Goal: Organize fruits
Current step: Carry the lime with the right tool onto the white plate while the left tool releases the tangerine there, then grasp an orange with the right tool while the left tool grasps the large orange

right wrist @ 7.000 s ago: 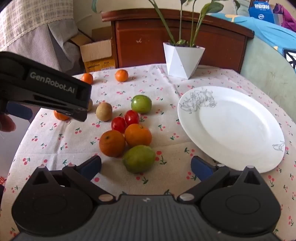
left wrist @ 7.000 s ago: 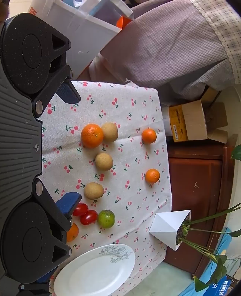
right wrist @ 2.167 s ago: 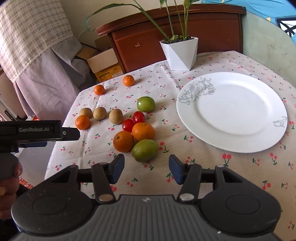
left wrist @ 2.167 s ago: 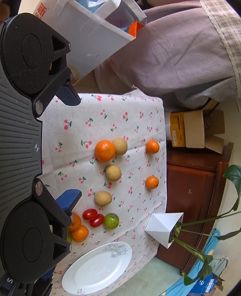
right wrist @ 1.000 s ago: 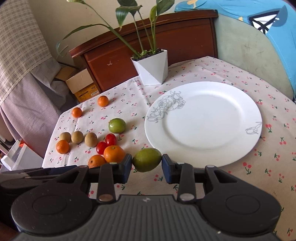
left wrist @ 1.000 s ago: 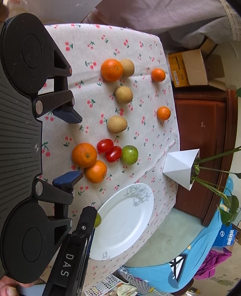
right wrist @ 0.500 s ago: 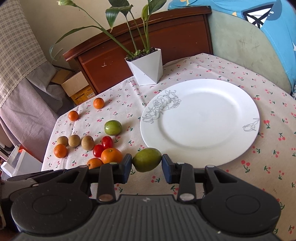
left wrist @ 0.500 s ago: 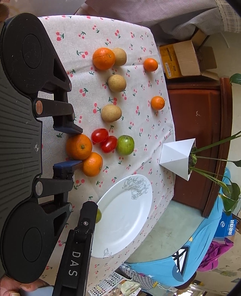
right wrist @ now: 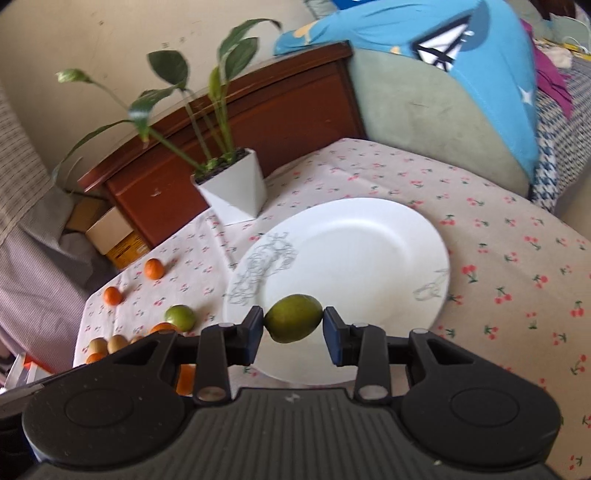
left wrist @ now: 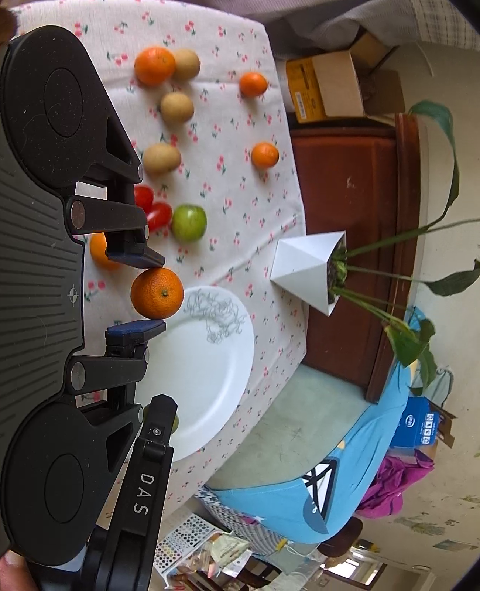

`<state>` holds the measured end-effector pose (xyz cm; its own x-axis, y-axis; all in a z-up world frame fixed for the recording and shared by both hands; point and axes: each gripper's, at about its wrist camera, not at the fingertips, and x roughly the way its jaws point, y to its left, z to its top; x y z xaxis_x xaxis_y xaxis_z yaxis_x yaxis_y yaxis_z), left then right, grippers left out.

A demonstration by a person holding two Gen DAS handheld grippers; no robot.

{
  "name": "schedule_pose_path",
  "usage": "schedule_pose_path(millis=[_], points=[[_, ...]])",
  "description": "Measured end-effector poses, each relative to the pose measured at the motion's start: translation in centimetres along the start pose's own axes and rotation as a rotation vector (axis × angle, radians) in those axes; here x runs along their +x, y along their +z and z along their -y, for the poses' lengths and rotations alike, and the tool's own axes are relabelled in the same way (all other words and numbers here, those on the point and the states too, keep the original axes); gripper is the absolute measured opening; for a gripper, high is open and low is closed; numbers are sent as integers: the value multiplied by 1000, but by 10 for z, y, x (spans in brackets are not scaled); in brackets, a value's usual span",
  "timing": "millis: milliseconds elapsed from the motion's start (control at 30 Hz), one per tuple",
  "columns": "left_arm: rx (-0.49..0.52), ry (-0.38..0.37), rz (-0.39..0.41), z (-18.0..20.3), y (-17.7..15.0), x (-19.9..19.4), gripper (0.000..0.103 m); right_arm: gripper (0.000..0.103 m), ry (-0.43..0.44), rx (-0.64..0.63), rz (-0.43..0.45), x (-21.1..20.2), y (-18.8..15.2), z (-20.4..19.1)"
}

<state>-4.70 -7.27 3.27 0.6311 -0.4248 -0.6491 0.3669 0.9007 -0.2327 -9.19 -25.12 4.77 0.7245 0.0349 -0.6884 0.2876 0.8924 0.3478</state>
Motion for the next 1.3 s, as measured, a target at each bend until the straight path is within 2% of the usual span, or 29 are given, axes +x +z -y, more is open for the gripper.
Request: schedule_pose_path(millis=[467, 767, 1000, 1067, 1300], points=[[-3, -50, -41, 24, -2, 35, 28, 37, -65, 115, -31, 5, 0, 28], [-3, -38, -15, 24, 3, 26, 33, 37, -68, 117, -10, 2, 2, 27], [-6, 8, -11, 13, 6, 12, 37, 37, -45, 103, -17, 2, 2, 20], [-20, 28, -19, 6, 6, 8, 41, 37, -34, 94, -18, 2, 2, 16], [-50, 101, -11, -26, 7, -16, 44, 37, 9, 64, -28, 1, -1, 3]])
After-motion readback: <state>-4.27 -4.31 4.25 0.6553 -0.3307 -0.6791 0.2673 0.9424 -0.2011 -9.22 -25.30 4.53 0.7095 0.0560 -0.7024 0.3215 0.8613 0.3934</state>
